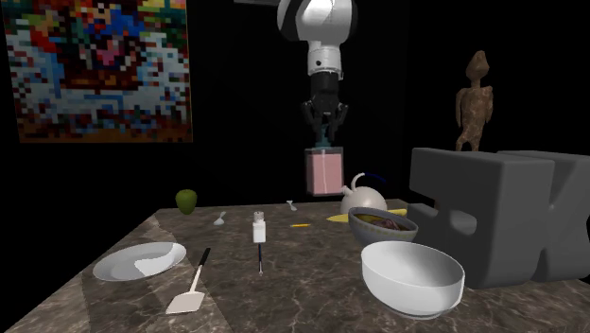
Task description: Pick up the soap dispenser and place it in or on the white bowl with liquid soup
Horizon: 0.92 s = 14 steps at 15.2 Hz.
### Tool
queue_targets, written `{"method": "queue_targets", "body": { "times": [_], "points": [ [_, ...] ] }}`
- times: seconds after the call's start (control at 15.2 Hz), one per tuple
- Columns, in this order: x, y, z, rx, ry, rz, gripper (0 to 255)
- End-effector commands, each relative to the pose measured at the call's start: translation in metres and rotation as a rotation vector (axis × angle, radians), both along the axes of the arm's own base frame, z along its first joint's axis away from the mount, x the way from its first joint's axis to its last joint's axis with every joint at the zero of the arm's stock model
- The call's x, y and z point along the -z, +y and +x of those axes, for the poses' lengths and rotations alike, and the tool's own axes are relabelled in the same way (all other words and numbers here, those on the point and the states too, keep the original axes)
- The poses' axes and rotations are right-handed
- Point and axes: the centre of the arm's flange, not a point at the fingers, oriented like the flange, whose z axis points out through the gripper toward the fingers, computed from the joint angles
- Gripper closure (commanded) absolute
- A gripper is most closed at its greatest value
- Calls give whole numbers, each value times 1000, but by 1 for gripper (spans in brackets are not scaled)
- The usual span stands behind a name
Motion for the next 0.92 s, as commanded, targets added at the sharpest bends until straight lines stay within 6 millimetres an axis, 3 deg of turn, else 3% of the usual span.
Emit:
{"method": "queue_targets", "body": {
  "times": [0.0,0.73,0.86],
  "points": [
    [-9,-24,-6,0,0,0,255],
    [-57,-156,-41,-1,0,0,255],
    [-56,-167,-44,0,0,0,255]
  ]
}}
